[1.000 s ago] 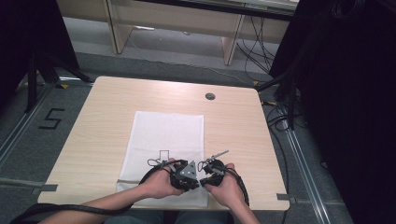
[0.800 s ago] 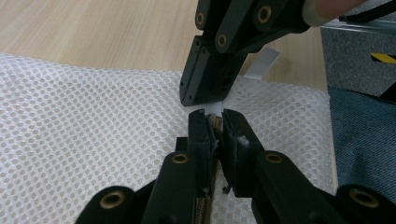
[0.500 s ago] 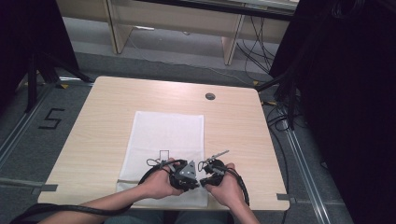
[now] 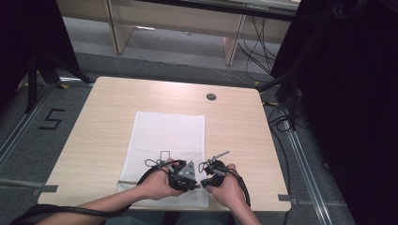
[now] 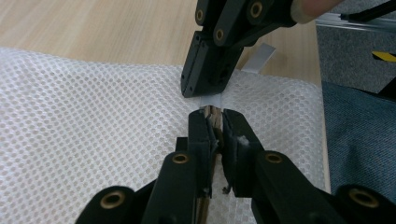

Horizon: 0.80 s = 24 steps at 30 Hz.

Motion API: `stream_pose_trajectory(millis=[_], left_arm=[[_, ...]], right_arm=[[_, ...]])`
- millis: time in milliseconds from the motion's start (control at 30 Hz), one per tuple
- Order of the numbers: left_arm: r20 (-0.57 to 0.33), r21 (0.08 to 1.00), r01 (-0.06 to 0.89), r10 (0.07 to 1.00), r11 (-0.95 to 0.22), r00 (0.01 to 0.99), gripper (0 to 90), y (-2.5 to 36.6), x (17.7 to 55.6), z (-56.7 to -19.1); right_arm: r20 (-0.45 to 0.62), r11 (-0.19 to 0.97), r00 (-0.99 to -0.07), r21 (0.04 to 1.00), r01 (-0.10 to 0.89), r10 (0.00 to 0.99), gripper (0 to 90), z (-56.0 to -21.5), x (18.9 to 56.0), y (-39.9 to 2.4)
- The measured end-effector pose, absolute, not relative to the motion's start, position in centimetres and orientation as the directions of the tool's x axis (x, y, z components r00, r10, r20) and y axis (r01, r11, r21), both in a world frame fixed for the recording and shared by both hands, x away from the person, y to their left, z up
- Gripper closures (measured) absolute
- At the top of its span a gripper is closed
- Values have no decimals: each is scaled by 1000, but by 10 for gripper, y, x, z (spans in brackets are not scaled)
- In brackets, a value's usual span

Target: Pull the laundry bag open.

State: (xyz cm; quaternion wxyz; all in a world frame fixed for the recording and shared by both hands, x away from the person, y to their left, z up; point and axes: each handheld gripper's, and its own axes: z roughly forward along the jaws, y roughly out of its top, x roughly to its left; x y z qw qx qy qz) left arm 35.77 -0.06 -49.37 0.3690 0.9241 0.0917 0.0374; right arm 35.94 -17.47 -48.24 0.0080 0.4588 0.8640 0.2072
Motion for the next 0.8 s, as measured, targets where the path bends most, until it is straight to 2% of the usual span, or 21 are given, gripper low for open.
stream_pose_trajectory(millis=[800], left_arm=[[-12, 698, 156, 207, -699, 978, 819, 10, 357, -491]], right_arm=[[172, 499, -587, 375, 782, 791, 900, -483, 360, -175]])
